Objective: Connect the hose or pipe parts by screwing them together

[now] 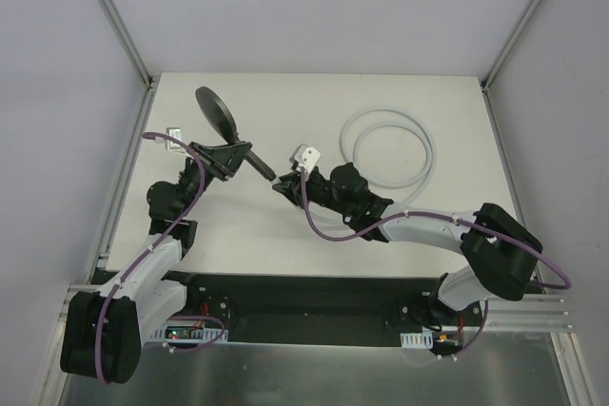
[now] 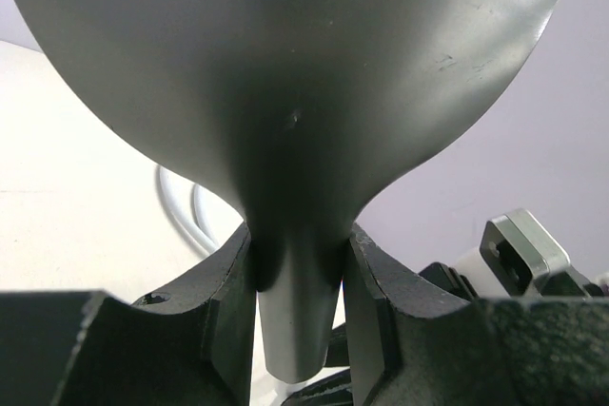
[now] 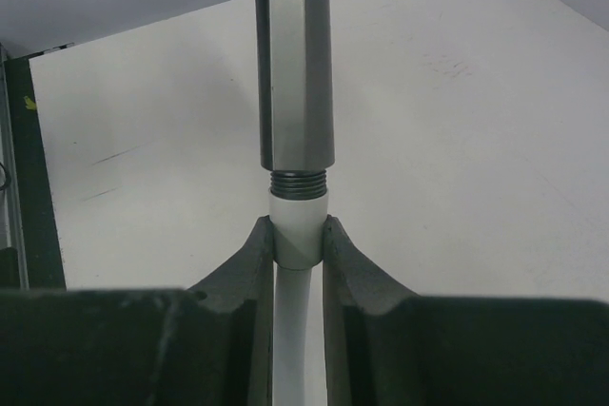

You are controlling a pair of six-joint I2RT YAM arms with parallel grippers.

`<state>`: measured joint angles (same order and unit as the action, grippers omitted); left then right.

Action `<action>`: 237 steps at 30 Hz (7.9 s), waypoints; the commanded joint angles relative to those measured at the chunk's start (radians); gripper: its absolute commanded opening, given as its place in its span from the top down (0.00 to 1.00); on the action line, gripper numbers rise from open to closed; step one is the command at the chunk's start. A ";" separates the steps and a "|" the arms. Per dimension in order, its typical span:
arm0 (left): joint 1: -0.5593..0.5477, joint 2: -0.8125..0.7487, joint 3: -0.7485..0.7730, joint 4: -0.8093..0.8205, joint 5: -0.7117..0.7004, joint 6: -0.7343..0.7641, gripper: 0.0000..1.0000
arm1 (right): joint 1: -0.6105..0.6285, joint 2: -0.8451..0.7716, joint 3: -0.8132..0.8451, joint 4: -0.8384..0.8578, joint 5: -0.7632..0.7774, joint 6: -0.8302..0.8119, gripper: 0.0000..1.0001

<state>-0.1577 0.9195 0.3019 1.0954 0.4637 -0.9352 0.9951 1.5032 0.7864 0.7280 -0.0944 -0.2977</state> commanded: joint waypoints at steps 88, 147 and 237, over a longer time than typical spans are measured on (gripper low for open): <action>-0.083 0.407 0.149 0.586 0.627 -0.156 1.00 | -0.380 0.072 0.013 0.715 -0.834 0.733 0.99; -0.082 0.205 0.152 -0.181 0.217 0.136 1.00 | 0.249 -0.169 -0.159 0.025 0.697 -0.468 0.04; -0.148 -0.085 0.233 -0.727 -0.207 0.564 1.00 | -0.047 0.060 -0.190 -0.018 -0.076 0.097 0.94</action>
<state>-0.3443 0.8639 0.4480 0.6205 0.4469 -0.5098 0.9455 1.4681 0.5308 0.8074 -0.2295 -0.2611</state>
